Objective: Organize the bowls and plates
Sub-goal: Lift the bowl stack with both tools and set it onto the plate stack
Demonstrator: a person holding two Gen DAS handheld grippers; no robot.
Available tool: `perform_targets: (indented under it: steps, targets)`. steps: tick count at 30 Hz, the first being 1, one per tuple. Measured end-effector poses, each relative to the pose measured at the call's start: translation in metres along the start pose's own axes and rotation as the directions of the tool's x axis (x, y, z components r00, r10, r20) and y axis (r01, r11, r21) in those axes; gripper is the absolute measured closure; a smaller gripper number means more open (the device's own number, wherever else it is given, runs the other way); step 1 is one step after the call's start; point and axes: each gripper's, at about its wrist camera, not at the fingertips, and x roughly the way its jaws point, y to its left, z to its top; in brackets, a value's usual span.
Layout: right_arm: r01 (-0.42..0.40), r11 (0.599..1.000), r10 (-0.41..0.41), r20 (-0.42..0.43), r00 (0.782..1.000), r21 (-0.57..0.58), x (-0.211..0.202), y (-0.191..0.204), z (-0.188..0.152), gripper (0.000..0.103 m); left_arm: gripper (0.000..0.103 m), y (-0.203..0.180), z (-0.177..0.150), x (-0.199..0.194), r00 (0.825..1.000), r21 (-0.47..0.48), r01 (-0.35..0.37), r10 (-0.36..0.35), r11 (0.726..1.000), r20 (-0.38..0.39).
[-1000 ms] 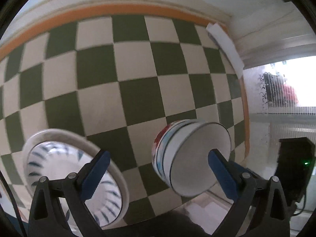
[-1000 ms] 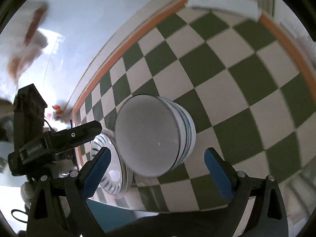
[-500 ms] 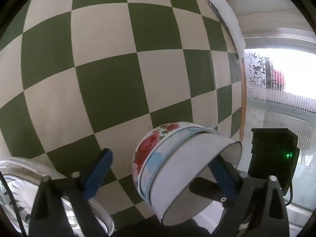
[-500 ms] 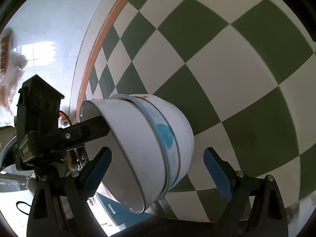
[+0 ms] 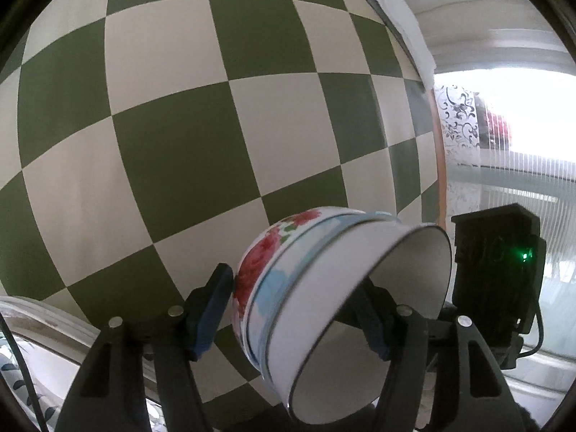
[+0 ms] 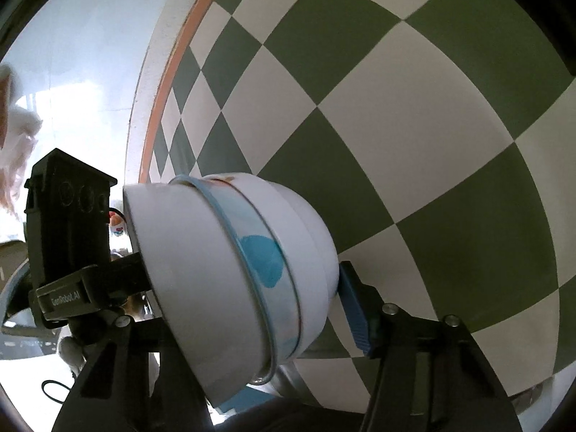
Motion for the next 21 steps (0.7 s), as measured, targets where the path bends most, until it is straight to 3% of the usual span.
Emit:
perform_targets:
  steps: [21]
  targets:
    - [0.015, 0.988, -0.011, 0.030, 1.000, -0.151, -0.022, 0.038, -0.003, 0.053, 0.041, 0.005, -0.016, -0.041, 0.993, -0.036, -0.005, 0.009, 0.999, 0.115]
